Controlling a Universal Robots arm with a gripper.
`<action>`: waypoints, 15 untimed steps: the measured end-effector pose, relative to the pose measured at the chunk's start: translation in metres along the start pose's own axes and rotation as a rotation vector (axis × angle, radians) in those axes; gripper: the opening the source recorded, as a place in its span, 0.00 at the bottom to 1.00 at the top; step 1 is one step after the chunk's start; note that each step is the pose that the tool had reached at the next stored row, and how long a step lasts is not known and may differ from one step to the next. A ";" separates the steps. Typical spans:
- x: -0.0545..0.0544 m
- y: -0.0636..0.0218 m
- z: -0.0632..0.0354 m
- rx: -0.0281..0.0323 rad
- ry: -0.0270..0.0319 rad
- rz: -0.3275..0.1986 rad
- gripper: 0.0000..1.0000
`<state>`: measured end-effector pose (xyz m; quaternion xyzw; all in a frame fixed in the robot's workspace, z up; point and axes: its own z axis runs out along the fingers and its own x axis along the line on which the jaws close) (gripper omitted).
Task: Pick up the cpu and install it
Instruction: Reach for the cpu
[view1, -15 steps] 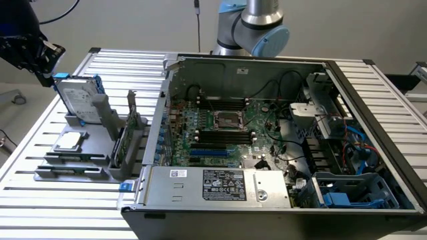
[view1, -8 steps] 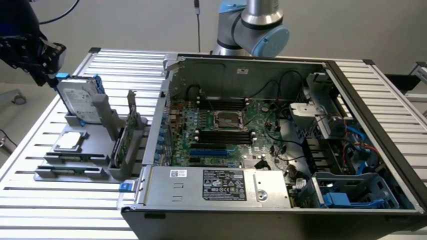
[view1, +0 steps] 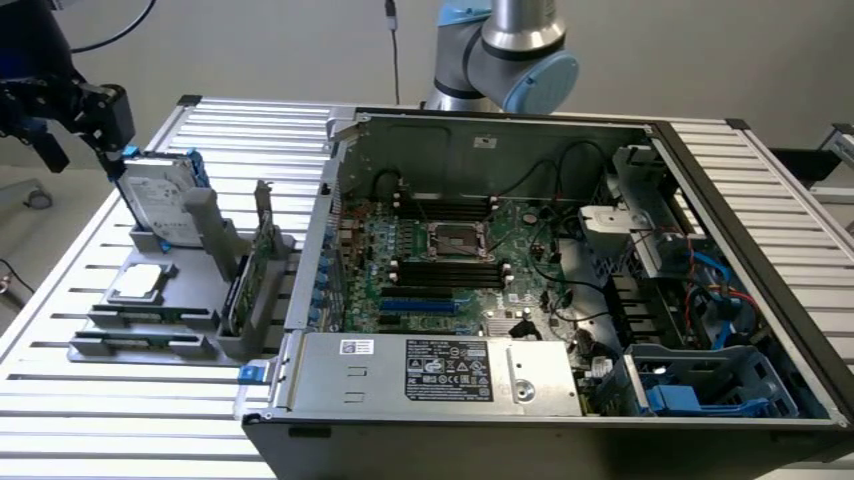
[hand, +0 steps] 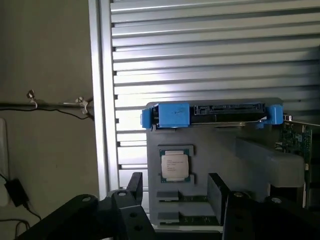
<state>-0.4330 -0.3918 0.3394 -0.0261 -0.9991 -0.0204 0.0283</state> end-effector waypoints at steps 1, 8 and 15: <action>0.000 -0.0002 0.0017 0.0004 0.0003 -0.005 0.65; 0.000 -0.0032 0.0142 0.0021 0.0017 -0.042 0.65; -0.001 -0.0094 0.0268 0.0028 0.0021 -0.053 0.65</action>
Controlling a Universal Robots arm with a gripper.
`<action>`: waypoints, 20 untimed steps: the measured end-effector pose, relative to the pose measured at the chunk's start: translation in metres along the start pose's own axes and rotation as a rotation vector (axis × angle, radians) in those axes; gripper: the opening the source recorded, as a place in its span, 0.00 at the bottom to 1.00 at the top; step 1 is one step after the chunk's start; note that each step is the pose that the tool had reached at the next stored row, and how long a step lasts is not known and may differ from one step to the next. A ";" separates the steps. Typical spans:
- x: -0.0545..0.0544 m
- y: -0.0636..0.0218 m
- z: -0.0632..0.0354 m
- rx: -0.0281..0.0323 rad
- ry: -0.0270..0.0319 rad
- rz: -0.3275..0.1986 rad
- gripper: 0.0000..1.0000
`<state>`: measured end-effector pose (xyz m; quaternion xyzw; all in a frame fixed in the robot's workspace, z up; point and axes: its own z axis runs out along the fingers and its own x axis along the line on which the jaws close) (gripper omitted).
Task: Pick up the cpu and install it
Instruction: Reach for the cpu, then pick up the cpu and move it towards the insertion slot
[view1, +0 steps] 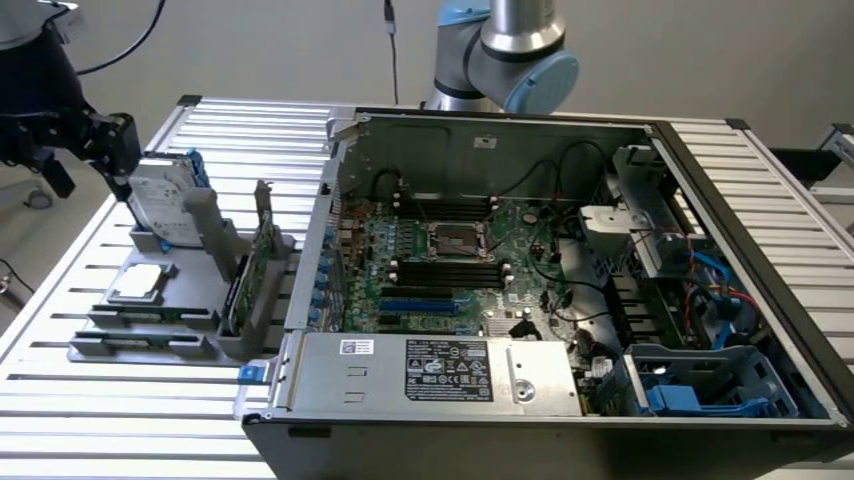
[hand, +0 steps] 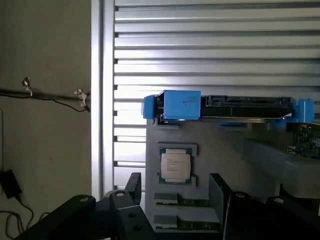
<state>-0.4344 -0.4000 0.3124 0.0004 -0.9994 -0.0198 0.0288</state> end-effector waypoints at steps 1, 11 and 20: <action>0.000 -0.0010 0.0017 0.0000 0.0000 0.000 0.65; -0.001 -0.0148 0.0195 -0.0001 -0.0001 0.000 0.65; -0.002 -0.0178 0.0355 0.0000 0.0001 0.000 0.65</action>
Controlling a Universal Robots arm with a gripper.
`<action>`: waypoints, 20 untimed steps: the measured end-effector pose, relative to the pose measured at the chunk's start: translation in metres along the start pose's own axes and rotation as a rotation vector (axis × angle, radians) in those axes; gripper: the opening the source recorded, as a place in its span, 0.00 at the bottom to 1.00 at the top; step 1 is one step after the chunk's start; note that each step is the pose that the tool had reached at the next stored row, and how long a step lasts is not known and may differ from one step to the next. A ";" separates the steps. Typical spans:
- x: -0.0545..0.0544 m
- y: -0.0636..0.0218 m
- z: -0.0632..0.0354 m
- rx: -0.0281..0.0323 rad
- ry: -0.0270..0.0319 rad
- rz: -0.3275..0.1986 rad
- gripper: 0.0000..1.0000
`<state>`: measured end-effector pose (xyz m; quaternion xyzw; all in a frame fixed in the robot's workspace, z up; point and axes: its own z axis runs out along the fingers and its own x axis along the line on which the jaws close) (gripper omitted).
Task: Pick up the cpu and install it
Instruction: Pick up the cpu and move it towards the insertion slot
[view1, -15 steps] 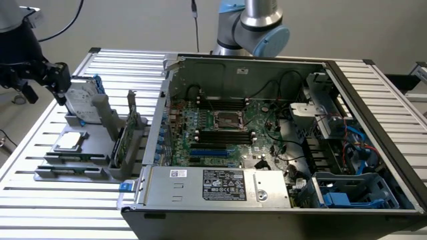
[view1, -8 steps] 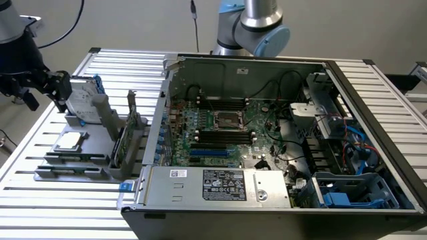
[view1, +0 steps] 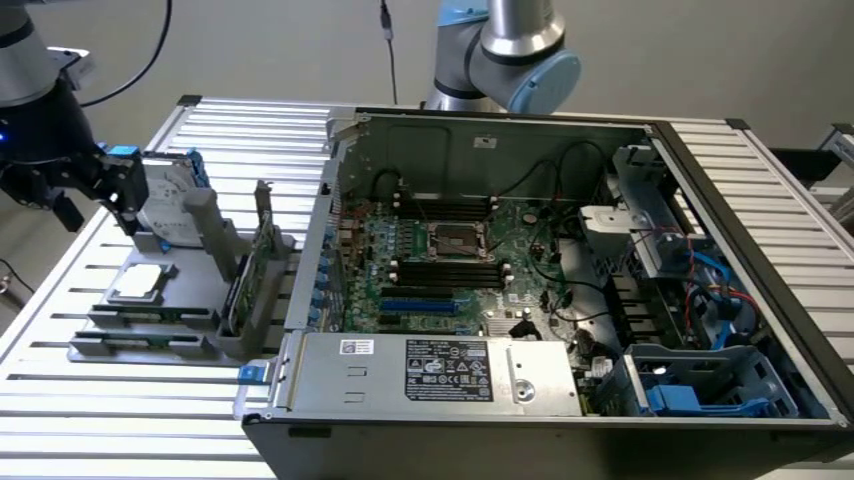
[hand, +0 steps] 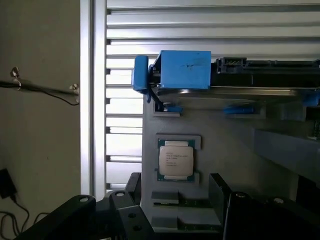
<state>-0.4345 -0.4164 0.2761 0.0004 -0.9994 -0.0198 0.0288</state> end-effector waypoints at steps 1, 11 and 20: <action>0.000 -0.0001 0.0019 0.0000 0.0000 0.000 0.65; -0.001 -0.0008 0.0199 0.0000 -0.0021 0.000 0.65; -0.002 -0.0015 0.0364 -0.0001 -0.0046 0.000 0.65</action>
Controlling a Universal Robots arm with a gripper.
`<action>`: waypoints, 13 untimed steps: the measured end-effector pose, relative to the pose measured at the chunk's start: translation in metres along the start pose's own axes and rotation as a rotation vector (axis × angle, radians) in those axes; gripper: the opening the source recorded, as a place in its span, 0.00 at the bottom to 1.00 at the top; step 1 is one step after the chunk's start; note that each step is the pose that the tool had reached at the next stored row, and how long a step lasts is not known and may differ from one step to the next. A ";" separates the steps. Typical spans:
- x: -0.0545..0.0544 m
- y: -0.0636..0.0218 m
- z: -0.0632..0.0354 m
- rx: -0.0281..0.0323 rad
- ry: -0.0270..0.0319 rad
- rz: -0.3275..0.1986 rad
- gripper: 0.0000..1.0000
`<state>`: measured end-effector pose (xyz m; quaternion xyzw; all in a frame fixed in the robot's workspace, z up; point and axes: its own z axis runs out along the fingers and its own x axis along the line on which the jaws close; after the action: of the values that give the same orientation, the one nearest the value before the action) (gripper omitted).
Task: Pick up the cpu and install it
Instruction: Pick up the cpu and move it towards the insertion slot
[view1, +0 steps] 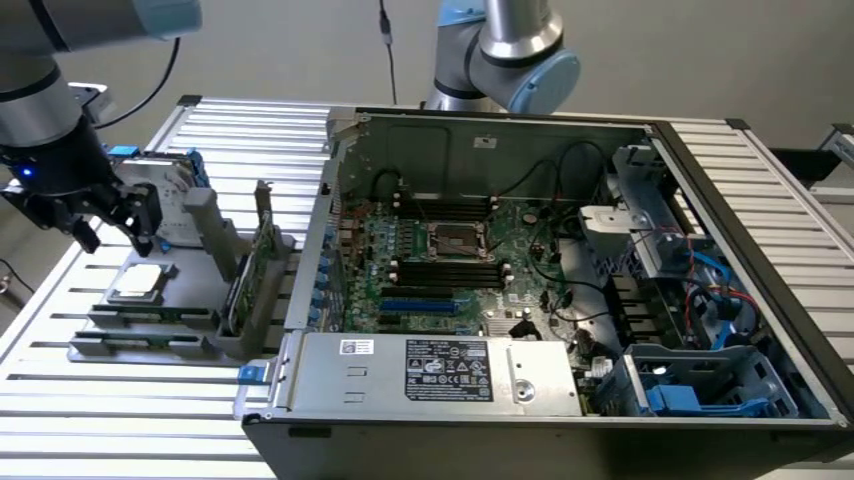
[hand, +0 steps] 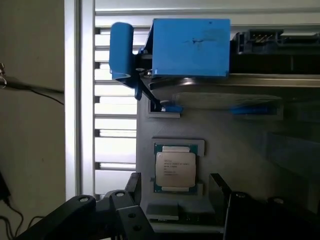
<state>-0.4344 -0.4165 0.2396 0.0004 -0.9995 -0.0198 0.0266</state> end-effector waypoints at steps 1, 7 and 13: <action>0.000 -0.0001 0.0018 0.0001 0.0000 0.000 0.65; -0.001 -0.0008 0.0127 0.0001 -0.0001 0.000 0.65; -0.001 -0.0015 0.0236 0.0000 -0.0002 0.000 0.65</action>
<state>-0.4345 -0.4170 0.2160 0.0004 -0.9995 -0.0198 0.0265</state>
